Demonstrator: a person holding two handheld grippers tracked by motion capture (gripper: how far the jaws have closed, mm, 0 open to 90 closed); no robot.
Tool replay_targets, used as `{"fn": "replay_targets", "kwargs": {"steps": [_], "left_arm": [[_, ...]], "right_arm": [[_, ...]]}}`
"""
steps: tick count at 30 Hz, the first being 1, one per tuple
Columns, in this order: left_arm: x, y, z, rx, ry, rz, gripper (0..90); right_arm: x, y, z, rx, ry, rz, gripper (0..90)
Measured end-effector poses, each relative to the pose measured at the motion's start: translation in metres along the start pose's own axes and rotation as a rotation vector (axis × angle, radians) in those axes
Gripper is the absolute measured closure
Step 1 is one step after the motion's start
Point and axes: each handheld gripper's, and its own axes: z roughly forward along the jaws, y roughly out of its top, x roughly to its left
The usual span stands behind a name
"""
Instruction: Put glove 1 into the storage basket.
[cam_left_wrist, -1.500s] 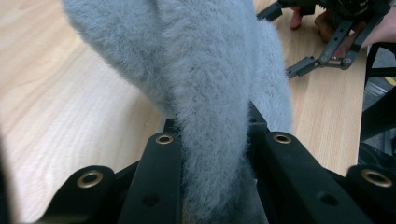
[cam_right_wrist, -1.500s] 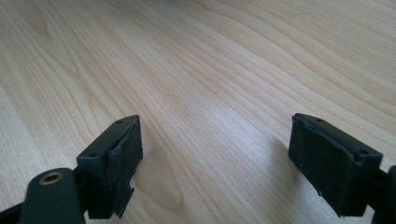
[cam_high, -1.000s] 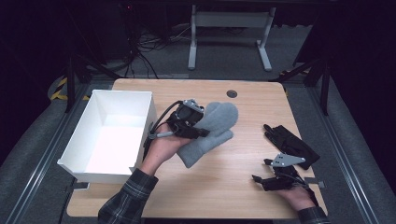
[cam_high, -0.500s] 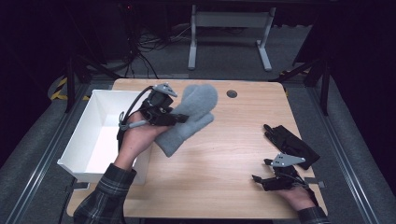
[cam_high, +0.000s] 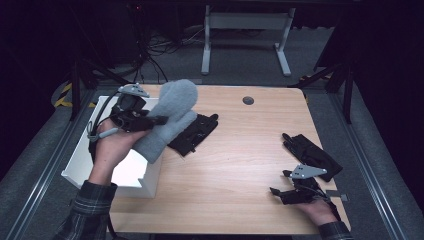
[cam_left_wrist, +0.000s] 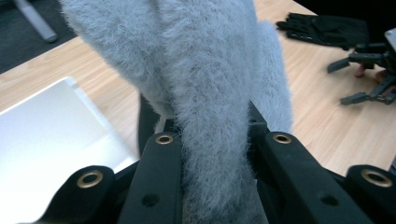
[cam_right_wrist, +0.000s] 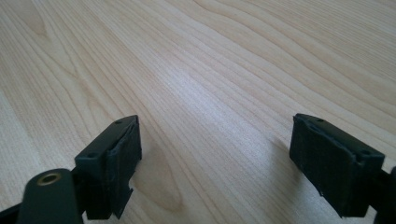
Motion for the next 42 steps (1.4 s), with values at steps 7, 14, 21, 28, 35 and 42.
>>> {"fn": "replay_targets", "kwargs": {"steps": [7, 14, 21, 28, 35, 42], "left_arm": [[0.024, -0.024, -0.024, -0.029, 0.058, -0.075, 76.2], [0.042, -0.047, -0.028, -0.022, 0.094, -0.140, 76.2], [0.062, -0.076, -0.017, 0.001, 0.114, -0.225, 76.2], [0.076, -0.101, 0.006, 0.065, 0.104, -0.277, 76.1], [0.088, -0.123, 0.034, 0.129, 0.074, -0.322, 76.0], [0.099, -0.142, 0.060, 0.198, 0.066, -0.368, 75.3]], "right_arm": [[0.000, 0.000, 0.000, 0.001, -0.003, 0.002, 17.2], [0.000, 0.000, 0.000, 0.001, -0.003, 0.002, 17.1], [0.000, 0.000, 0.000, 0.002, -0.004, 0.002, 17.1], [0.000, 0.000, 0.000, 0.001, -0.005, 0.004, 17.0], [0.000, 0.000, 0.000, 0.001, -0.005, 0.004, 17.0], [0.000, 0.000, 0.000, 0.001, -0.006, 0.004, 17.0]]}}
